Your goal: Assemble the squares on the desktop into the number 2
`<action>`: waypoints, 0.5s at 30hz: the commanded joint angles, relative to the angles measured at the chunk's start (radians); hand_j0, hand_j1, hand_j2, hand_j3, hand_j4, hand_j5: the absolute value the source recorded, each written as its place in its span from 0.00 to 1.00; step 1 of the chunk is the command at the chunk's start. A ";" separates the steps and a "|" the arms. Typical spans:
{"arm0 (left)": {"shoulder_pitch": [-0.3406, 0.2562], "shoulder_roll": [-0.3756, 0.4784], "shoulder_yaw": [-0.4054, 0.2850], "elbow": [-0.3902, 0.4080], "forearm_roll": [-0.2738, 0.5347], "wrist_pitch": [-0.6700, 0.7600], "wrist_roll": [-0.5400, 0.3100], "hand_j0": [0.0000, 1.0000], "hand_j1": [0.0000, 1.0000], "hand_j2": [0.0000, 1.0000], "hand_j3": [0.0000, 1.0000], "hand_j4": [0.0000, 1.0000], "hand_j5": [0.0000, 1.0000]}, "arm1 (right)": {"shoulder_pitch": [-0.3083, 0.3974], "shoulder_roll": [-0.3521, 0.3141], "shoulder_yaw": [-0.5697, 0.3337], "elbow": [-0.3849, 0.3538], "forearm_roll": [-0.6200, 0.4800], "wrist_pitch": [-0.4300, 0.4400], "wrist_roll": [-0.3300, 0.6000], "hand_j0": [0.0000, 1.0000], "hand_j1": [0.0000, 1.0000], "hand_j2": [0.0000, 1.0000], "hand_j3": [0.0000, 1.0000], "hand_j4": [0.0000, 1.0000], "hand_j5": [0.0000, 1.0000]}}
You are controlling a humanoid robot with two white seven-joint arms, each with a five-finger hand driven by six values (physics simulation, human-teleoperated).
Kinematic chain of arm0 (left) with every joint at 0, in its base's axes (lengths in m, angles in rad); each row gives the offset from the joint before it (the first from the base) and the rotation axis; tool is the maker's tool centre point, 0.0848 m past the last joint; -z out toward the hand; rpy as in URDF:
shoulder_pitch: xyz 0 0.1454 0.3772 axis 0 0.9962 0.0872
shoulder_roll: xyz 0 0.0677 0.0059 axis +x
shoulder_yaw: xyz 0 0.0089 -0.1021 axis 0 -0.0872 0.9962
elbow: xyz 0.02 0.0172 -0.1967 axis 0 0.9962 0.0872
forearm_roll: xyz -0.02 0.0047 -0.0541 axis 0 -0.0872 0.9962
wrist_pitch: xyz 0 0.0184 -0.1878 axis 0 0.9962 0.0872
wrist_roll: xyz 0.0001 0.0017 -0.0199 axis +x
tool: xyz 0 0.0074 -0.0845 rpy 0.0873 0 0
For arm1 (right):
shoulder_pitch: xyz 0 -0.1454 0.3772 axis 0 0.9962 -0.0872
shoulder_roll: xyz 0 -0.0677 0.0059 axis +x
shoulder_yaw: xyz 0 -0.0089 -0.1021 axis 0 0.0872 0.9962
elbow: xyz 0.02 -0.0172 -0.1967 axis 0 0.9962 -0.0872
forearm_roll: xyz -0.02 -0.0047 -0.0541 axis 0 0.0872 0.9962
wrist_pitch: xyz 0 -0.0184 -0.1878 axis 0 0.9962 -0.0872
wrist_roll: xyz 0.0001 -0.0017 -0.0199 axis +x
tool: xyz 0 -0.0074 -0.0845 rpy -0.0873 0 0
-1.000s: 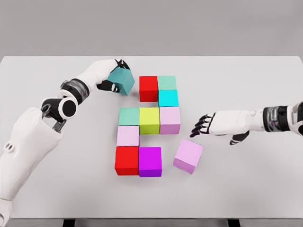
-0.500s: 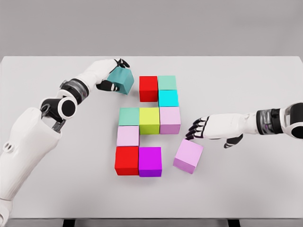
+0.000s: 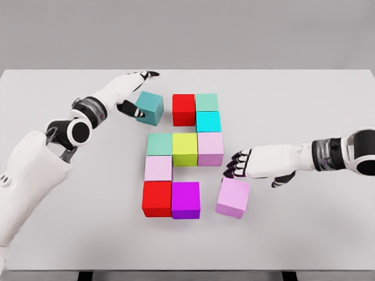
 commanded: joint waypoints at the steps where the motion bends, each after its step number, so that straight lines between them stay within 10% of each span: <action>1: -0.003 0.065 -0.004 -0.045 0.087 -0.001 0.000 1.00 1.00 1.00 1.00 1.00 1.00 | 0.000 -0.001 0.003 -0.010 -0.005 0.002 0.000 1.00 1.00 1.00 1.00 1.00 1.00; 6: -0.080 0.271 -0.099 -0.082 0.209 -0.013 -0.035 1.00 1.00 1.00 1.00 1.00 1.00 | -0.002 -0.001 0.014 -0.021 -0.005 0.002 0.000 1.00 1.00 1.00 1.00 1.00 1.00; 10: -0.141 0.312 -0.145 0.016 0.203 -0.216 -0.035 0.53 0.53 0.53 0.53 0.53 0.53 | -0.005 -0.002 0.007 -0.004 -0.007 0.002 0.001 1.00 1.00 1.00 1.00 1.00 1.00; 15: -0.173 0.303 -0.194 0.061 0.030 -0.213 -0.058 0.56 0.56 0.56 0.56 0.56 0.56 | -0.025 -0.001 0.000 0.059 -0.007 0.002 0.001 1.00 1.00 1.00 1.00 1.00 1.00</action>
